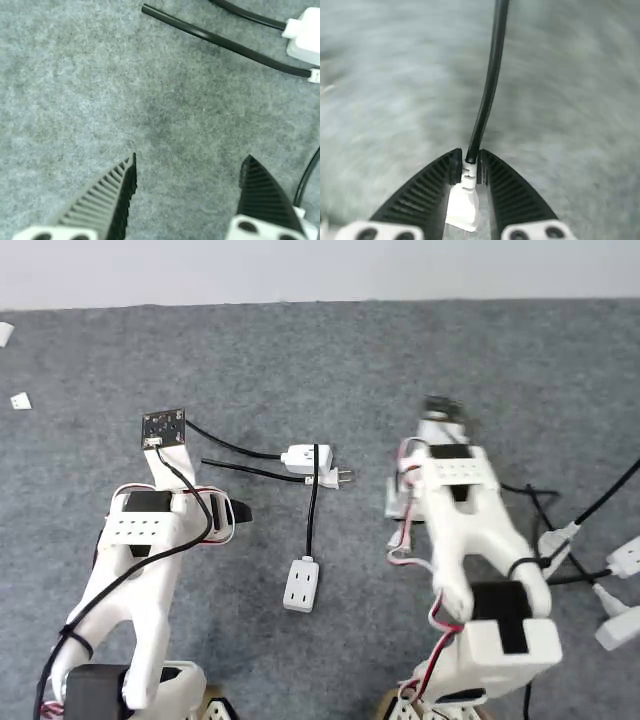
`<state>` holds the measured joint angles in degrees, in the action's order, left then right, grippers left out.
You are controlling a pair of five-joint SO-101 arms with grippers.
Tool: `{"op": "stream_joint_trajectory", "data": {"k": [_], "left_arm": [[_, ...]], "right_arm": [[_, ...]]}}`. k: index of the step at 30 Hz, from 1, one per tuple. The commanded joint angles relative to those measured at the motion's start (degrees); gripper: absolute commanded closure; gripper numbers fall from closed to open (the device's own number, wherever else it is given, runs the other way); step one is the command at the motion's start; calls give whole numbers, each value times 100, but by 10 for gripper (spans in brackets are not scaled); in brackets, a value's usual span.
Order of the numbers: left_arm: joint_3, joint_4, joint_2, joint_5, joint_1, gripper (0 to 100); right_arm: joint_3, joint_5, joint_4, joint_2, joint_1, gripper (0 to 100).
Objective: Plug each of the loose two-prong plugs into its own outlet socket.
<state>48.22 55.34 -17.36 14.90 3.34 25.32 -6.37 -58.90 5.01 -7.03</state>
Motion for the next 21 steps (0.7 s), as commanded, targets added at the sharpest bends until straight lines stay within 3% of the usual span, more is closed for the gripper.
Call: {"op": "stream_joint_trajectory", "data": {"k": [1,5,12,17,21], "left_arm": [[-136,-88,-70,-53,44,692],[-136,-88,-70,-53,44,692],[-136,-88,-70,-53,44,692],[-127,-88,-70,-53,44,692],[-127,-88,-70,-53,44,692]], "right_arm": [[-308,1468,-4,-444,-602,991],[-255,2462,31,-391,-743,991],[-237,2699,101,224,-532,978],[-369,2875,48,409,-558,848],[-589,2699,-163,409,-567,838]]}}
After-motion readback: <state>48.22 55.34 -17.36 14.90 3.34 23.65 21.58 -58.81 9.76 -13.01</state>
